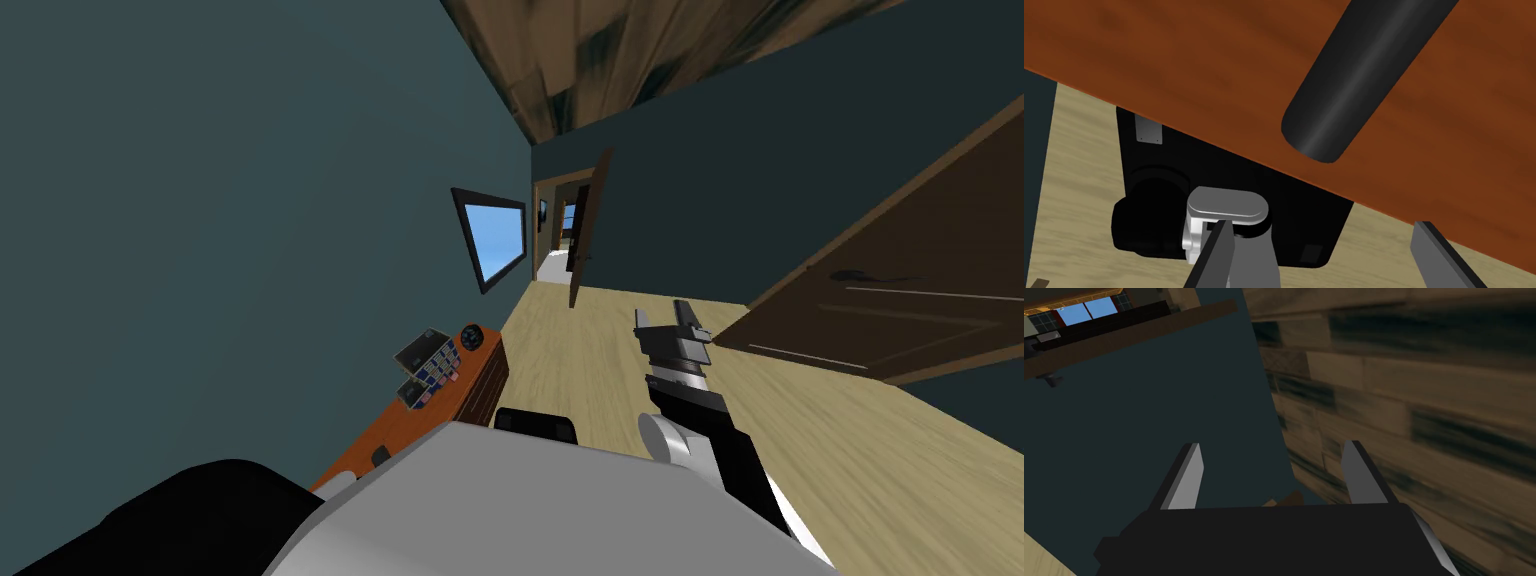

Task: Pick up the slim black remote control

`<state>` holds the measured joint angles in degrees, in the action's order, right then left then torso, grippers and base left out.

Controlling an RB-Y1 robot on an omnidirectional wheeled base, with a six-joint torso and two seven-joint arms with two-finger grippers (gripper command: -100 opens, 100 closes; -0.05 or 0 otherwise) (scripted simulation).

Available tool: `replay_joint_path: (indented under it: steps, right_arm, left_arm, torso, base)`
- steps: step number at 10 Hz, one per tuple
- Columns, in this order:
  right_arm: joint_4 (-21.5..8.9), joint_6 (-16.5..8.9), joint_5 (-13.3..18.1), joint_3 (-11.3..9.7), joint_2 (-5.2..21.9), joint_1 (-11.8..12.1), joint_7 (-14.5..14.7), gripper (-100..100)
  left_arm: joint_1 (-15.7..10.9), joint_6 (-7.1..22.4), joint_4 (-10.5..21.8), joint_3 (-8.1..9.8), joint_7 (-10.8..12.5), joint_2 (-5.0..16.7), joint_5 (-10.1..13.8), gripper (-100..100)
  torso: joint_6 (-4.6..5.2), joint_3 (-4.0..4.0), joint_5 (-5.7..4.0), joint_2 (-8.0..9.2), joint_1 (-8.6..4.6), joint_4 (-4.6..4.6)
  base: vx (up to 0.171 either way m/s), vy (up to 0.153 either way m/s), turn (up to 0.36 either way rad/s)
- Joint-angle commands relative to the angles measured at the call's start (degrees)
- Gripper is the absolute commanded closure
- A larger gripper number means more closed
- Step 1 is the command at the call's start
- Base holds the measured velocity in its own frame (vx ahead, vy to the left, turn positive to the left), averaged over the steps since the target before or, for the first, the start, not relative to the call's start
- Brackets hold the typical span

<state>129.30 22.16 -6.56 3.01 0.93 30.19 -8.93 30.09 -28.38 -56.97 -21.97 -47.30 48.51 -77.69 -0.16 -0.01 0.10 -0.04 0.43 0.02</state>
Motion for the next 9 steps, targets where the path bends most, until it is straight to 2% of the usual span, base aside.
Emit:
replay_joint_path:
  steps: [1,4,8,9]
  right_arm:
    - [0.0,0.0,0.0,0.0,0.0,0.0,0.0,0]
    - [0.0,0.0,0.0,0.0,0.0,0.0,0.0,0]
    - [0.0,0.0,0.0,0.0,0.0,0.0,0.0,0]
    - [0.0,0.0,0.0,0.0,0.0,0.0,0.0,0]
  left_arm:
    - [-0.2,-0.2,1.6,-0.23,-1.7,0.3,-2.7,-100]
    - [-0.9,-0.5,4.3,-0.80,-4.5,0.9,-8.0,-100]
    - [-1.7,-0.9,6.3,-1.12,-7.0,1.0,-13.6,-100]
    - [-1.5,-0.9,5.8,-1.15,-6.1,1.1,-12.8,-100]
  torso:
    - [0.00,0.00,0.00,0.00,0.00,0.00]
    - [0.04,0.09,0.05,0.15,0.29,0.04]
    - [-0.01,0.06,0.04,0.10,0.16,0.02]
    - [0.01,0.07,0.03,0.11,0.12,0.03]
  base:
    - [-0.051,0.084,-0.281]
    - [-0.090,0.136,-0.409]
    - [-0.097,0.103,-0.271]
    - [-0.048,0.040,-0.066]
